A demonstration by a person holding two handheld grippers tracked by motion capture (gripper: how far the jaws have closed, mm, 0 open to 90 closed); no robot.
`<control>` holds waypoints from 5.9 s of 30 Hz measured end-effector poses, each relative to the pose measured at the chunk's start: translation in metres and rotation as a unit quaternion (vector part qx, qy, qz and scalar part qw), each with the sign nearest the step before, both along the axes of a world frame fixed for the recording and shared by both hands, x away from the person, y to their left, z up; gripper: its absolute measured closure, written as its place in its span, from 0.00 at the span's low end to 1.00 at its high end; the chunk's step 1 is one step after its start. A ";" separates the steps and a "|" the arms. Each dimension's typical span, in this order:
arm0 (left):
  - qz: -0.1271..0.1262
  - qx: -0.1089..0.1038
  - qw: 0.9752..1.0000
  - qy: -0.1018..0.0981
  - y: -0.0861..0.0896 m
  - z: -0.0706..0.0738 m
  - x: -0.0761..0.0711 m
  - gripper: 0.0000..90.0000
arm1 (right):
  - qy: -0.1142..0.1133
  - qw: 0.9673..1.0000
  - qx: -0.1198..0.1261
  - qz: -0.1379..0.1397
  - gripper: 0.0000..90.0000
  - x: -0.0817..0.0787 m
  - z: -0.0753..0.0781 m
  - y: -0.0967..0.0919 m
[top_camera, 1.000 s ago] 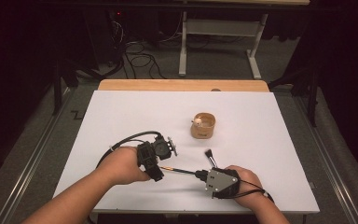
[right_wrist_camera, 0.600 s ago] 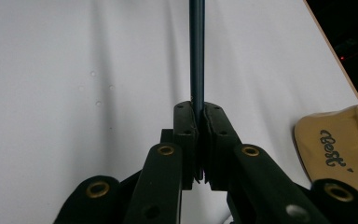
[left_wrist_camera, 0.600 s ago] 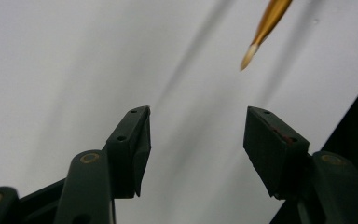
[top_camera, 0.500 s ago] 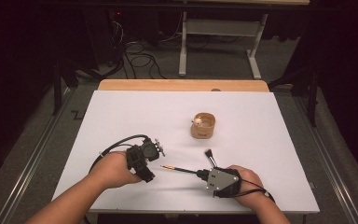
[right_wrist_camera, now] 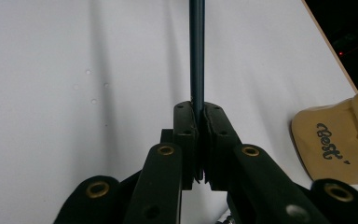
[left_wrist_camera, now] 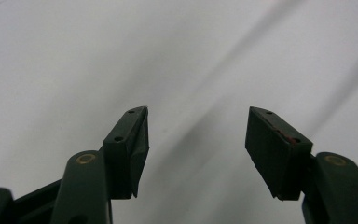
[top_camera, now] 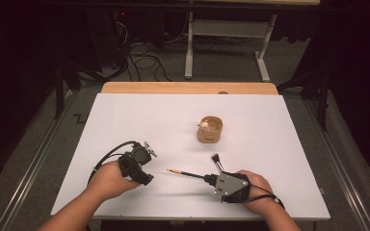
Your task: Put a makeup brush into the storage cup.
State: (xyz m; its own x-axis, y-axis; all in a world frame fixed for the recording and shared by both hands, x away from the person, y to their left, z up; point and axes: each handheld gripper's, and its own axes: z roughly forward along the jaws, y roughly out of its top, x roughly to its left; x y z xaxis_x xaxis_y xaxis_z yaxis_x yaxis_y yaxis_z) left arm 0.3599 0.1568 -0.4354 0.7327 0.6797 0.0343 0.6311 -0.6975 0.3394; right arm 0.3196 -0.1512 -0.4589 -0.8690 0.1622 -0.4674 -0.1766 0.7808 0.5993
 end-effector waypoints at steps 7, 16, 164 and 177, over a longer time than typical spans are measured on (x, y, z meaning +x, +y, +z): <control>0.053 -0.033 0.997 -0.041 0.012 -0.005 0.001 0.44 | 0.000 1.000 0.000 -0.001 0.96 0.001 0.000 -0.001; 0.089 -0.072 0.989 -0.097 0.026 -0.017 -0.001 0.44 | -0.001 1.000 0.002 -0.003 0.96 0.002 0.001 -0.001; 0.071 -0.405 0.872 -0.264 0.022 -0.003 -0.042 0.17 | 0.063 0.949 0.295 -0.097 0.96 0.020 0.011 -0.002; 0.065 -0.428 0.865 -0.254 0.011 0.003 -0.037 0.19 | 0.072 0.945 0.306 -0.089 0.96 0.018 0.012 -0.003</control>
State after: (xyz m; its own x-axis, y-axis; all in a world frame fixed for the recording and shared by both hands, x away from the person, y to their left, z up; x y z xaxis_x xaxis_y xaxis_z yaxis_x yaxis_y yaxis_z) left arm 0.3226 0.1677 -0.4324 0.6870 0.6903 -0.2272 0.3034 0.0116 0.9528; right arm 0.3379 -0.1539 -0.4472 -0.8500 0.5137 -0.1170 0.0429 0.2889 0.9564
